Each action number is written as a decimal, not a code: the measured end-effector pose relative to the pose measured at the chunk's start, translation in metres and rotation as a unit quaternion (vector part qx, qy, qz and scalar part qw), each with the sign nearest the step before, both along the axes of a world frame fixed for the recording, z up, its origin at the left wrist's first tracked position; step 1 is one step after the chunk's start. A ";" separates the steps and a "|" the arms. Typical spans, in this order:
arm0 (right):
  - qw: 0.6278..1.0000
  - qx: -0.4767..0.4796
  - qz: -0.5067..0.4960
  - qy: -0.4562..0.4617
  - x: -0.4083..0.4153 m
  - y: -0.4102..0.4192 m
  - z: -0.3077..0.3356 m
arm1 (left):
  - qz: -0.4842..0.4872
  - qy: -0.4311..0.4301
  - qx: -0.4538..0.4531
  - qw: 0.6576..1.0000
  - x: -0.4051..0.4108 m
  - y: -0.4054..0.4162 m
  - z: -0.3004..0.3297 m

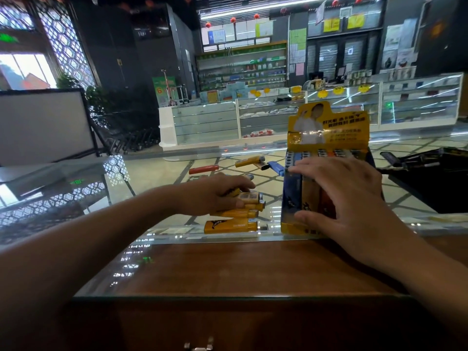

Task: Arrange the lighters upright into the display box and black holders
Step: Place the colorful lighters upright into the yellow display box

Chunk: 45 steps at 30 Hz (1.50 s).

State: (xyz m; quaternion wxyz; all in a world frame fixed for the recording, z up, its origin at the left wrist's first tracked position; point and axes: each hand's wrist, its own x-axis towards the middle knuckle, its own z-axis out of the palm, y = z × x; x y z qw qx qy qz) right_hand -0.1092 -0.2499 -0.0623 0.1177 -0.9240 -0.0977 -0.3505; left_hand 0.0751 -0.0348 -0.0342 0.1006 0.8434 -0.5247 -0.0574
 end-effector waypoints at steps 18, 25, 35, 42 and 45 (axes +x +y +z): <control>0.999 0.022 0.001 -0.034 0.004 -0.001 -0.002 | -0.022 -0.135 0.032 0.990 0.006 -0.017 0.006; 0.998 0.040 0.003 -0.050 0.005 -0.001 -0.003 | -0.008 -0.115 -0.027 0.993 0.000 -0.016 0.000; 0.994 0.085 -0.004 -0.063 0.006 -0.001 -0.001 | 0.098 -0.082 -0.264 0.956 -0.001 -0.011 -0.020; 0.990 0.102 -0.014 -0.097 0.004 0.002 -0.001 | 0.120 0.013 -0.391 0.912 -0.005 -0.007 -0.011; 0.987 0.120 -0.009 -0.105 0.003 0.003 0.001 | 0.123 0.062 -0.458 0.878 -0.013 -0.007 0.002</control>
